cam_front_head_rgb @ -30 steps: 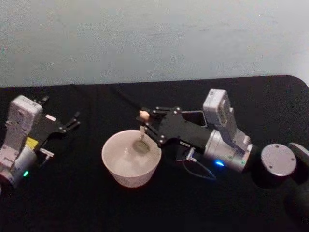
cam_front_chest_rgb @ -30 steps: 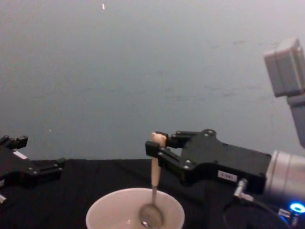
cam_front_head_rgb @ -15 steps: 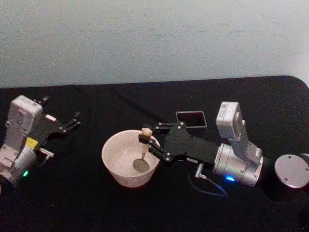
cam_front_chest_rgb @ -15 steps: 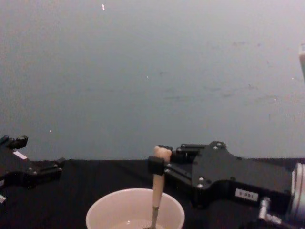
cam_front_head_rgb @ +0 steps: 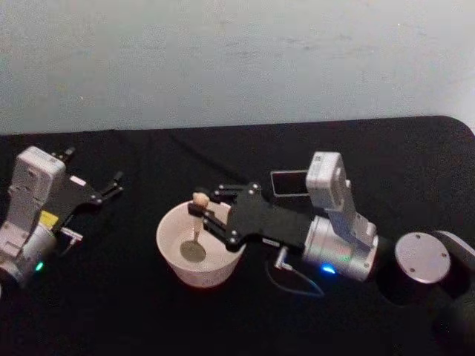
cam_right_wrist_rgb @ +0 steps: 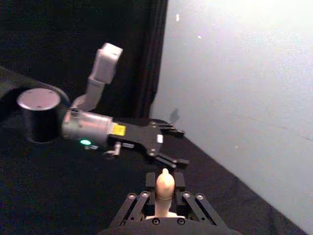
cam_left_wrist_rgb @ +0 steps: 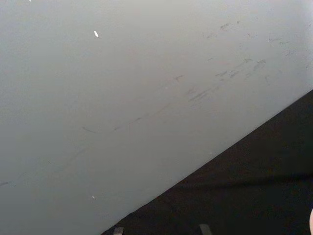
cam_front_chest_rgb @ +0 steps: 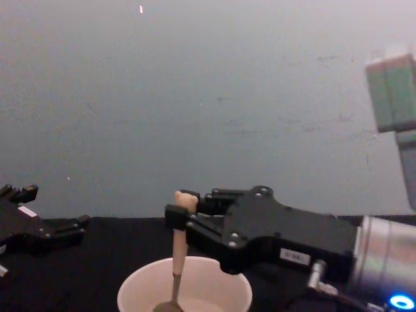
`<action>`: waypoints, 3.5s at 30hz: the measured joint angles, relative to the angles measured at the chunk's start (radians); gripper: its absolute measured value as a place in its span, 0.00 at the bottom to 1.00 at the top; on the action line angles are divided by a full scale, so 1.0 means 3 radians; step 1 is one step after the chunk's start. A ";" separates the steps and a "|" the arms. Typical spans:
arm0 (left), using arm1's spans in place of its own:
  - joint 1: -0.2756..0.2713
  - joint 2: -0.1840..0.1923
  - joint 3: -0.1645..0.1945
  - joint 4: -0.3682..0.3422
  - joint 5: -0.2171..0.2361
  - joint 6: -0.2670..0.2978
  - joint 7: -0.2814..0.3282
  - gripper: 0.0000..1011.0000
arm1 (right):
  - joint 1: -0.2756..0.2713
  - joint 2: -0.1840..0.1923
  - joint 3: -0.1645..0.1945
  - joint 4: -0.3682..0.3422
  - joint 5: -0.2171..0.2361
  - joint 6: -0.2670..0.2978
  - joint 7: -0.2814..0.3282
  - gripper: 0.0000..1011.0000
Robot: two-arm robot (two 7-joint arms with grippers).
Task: Pick up the stirring spoon with one hand, stir inside the cup, then place it back in its original position.
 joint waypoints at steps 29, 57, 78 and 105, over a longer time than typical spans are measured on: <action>0.0000 0.0000 0.0000 0.0000 0.0000 0.0000 0.0000 0.99 | -0.0053 0.0128 0.0162 -0.0005 -0.0063 -0.0015 -0.0088 0.21; 0.0000 0.0000 0.0000 0.0000 0.0000 0.0000 0.0000 0.99 | 0.0013 -0.0045 0.0001 0.0065 -0.0114 -0.0011 -0.0143 0.21; 0.0000 0.0000 0.0000 0.0000 0.0000 0.0000 0.0000 0.99 | -0.0036 0.0034 0.0171 0.0078 -0.0135 0.0035 -0.0201 0.21; 0.0000 0.0000 0.0000 0.0000 0.0000 0.0000 0.0000 0.99 | -0.0061 -0.0035 0.0009 -0.0057 -0.0027 0.0079 -0.0093 0.21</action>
